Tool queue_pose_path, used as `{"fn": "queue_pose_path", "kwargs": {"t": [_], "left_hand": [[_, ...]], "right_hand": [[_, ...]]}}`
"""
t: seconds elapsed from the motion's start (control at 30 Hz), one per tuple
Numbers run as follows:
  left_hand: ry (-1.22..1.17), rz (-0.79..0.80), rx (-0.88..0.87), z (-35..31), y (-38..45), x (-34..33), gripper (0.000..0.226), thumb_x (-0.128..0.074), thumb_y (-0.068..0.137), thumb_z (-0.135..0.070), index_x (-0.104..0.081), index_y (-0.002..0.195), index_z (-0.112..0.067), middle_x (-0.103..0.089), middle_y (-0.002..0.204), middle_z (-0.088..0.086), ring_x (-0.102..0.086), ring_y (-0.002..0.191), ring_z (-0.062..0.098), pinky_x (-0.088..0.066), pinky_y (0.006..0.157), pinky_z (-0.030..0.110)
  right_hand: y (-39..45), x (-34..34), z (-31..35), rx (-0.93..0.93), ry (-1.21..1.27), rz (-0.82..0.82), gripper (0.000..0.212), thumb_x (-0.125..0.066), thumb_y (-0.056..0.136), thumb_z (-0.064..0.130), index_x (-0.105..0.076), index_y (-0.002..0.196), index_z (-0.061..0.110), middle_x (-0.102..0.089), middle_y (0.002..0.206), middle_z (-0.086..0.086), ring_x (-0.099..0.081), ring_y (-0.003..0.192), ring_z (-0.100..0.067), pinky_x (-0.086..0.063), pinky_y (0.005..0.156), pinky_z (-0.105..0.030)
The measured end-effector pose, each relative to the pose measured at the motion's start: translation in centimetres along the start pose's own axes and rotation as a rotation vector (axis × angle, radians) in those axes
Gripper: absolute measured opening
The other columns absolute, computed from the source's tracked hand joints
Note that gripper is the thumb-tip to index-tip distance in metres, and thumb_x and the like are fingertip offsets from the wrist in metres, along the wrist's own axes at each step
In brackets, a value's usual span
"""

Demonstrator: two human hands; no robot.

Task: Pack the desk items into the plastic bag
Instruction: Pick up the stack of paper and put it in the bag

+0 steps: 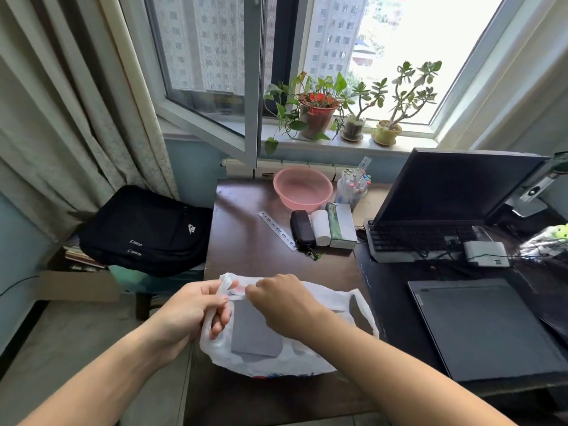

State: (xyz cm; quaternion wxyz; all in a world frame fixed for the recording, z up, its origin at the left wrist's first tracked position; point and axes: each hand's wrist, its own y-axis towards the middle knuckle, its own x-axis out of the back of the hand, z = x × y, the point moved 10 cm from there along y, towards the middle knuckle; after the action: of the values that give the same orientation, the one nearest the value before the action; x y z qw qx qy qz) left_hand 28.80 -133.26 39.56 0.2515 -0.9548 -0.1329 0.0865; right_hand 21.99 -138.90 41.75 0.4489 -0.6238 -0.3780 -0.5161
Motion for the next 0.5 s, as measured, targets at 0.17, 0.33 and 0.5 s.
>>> {"fn": "queue_pose_path", "kwargs": {"t": [0.17,0.33,0.5], "left_hand": [[-0.050,-0.025,0.025,0.6,0.7,0.6,0.032,-0.038,0.098,0.002,-0.061,0.118,-0.008,-0.055,0.057,0.013,-0.043,0.042,0.017,-0.039,0.043,0.027],[-0.020,0.013,0.044,1.3,1.4,-0.2,0.028,-0.040,0.097,0.001,-0.055,0.116,0.017,-0.054,0.056,0.012,-0.042,0.042,0.017,-0.038,0.041,0.023],[0.004,0.037,0.067,2.1,2.1,-0.2,0.031,-0.040,0.098,-0.001,-0.052,0.121,0.017,-0.055,0.056,0.011,-0.041,0.042,0.016,-0.037,0.044,0.024]], "right_hand": [[-0.4,-6.1,-1.0,-0.068,0.106,0.114,0.019,-0.050,0.080,-0.014,-0.054,0.082,0.005,-0.064,0.084,-0.023,-0.059,0.073,-0.039,-0.037,0.059,-0.037],[0.6,-10.3,-0.9,-0.113,0.156,0.171,0.022,-0.050,0.083,-0.014,-0.065,0.093,-0.001,-0.066,0.090,-0.022,-0.064,0.080,-0.040,-0.041,0.060,-0.037],[1.1,-12.6,0.3,-0.105,0.318,0.242,0.027,-0.071,0.084,0.016,-0.063,0.105,0.002,-0.065,0.105,-0.018,-0.062,0.094,-0.034,-0.045,0.071,-0.038]]}}
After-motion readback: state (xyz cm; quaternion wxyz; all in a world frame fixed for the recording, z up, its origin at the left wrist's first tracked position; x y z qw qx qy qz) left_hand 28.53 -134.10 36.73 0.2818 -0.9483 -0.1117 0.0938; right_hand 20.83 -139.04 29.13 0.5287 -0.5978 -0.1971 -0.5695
